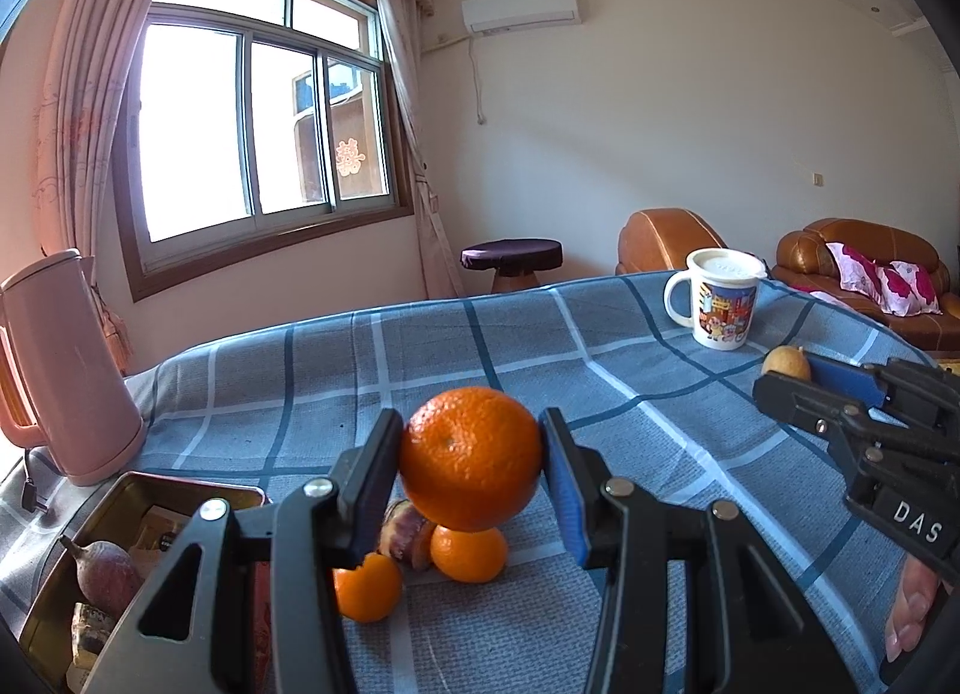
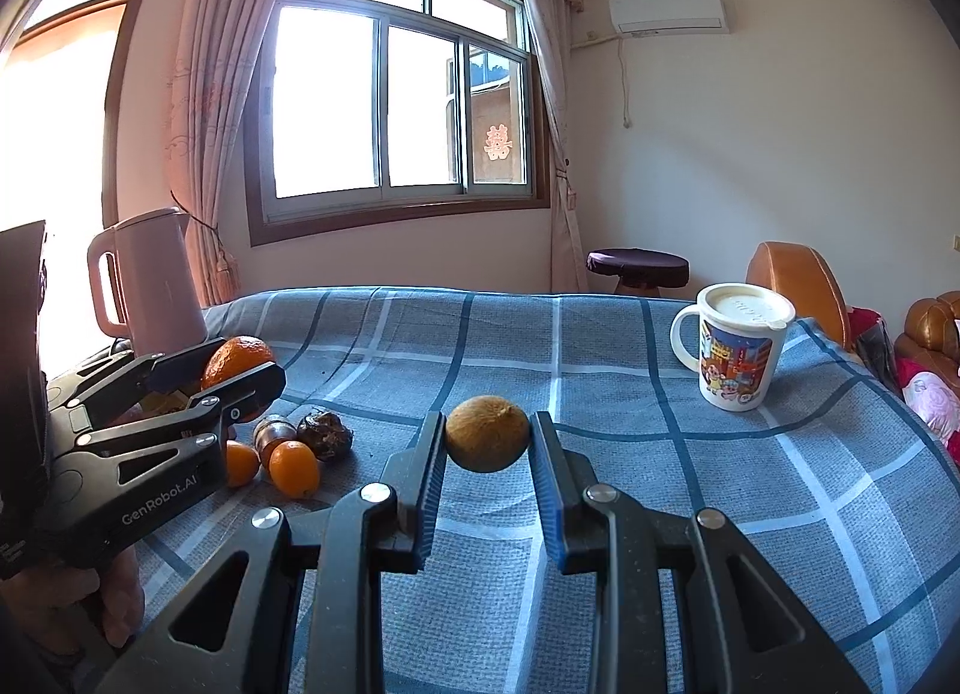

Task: Organize fruits
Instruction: 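Lift and carry the orange and tan fruit toward the tin box with both tools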

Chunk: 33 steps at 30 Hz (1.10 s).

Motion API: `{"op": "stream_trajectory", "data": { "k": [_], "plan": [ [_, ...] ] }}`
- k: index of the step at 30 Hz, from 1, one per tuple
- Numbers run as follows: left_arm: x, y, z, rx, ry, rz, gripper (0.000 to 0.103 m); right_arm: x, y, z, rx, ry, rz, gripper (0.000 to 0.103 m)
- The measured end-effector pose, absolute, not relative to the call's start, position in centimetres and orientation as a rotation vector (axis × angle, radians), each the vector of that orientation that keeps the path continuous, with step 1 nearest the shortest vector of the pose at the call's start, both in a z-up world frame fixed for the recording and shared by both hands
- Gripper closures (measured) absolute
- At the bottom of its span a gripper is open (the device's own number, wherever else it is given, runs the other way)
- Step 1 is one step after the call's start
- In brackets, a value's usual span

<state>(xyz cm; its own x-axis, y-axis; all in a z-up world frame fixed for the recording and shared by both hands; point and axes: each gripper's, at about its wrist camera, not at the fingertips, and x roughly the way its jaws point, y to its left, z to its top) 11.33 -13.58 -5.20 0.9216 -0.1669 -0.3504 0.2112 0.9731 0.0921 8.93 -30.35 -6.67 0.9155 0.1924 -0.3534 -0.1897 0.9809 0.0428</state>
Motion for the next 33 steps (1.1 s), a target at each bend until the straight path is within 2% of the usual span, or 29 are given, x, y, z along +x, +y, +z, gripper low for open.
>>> {"op": "stream_trajectory", "data": {
  "k": [33],
  "plan": [
    [8.1, -6.5, -3.5, 0.065, 0.405, -0.118, 0.055, 7.7, -21.8, -4.3, -0.040, 0.375, 0.410, 0.073]
  ]
}}
